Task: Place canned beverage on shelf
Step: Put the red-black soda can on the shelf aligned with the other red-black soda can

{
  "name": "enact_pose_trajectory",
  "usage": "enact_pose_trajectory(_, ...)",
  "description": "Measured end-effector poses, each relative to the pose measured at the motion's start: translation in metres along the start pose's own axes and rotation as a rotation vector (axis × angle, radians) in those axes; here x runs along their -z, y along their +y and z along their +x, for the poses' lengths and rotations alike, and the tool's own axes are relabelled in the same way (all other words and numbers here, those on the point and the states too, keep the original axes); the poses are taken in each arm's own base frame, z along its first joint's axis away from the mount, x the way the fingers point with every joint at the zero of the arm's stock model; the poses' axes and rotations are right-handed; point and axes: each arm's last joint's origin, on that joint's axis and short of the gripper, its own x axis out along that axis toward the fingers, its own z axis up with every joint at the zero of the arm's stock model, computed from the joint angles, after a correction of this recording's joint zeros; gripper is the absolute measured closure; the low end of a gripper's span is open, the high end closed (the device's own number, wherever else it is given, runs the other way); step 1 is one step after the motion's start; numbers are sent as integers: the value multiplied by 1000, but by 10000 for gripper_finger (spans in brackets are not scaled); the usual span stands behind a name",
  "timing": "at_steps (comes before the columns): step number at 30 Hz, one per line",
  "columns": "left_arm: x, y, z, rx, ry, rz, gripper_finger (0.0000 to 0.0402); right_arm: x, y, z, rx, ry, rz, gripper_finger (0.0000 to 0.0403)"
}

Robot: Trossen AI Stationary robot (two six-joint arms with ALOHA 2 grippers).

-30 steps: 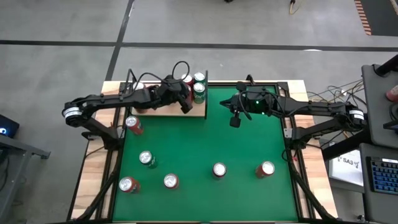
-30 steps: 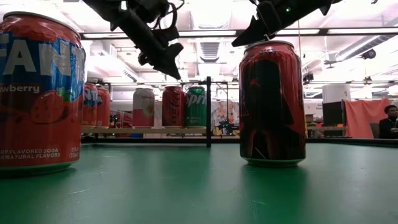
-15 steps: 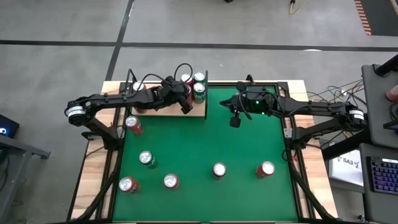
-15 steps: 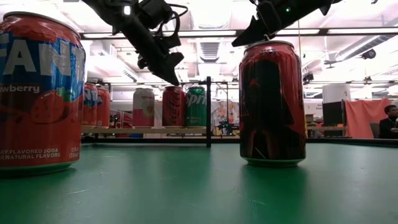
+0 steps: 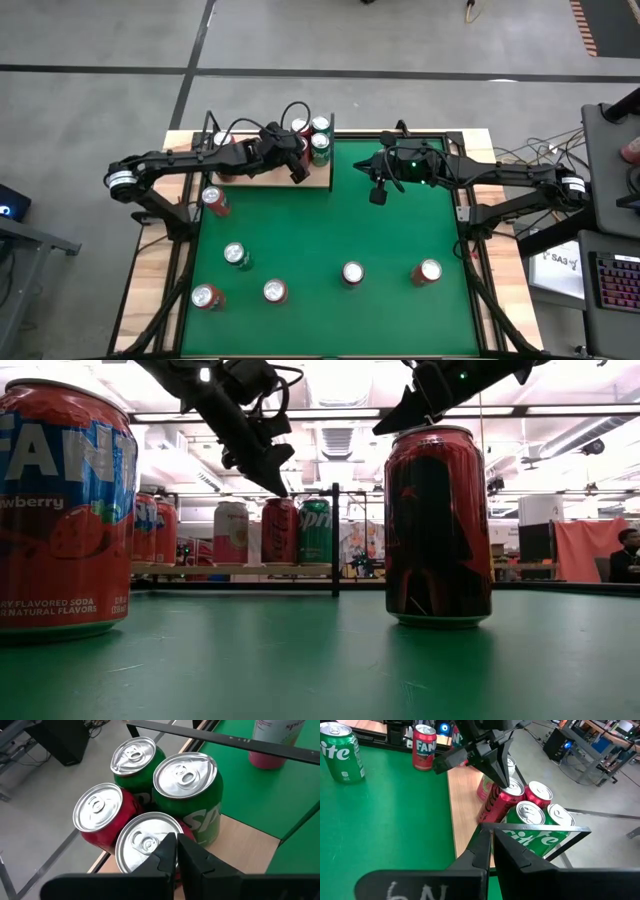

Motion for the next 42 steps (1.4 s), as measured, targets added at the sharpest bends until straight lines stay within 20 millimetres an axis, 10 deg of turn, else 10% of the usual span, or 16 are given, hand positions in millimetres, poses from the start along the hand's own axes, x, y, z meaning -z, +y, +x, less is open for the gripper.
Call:
enact_pose_trajectory(17, 1, -4, -76, 96, -65, 97, 402, -3, -1, 0, 9, -35, 68, 392)
enact_pose_trajectory(29, 56, -47, -72, 277, -9, 316, 402, 6, 3, 7, -12, 49, 216, 392)
enact_pose_trajectory(42, 68, -17, -44, 109, -299, 282, 402, 14, 6, 8, -19, 134, 327, 392)
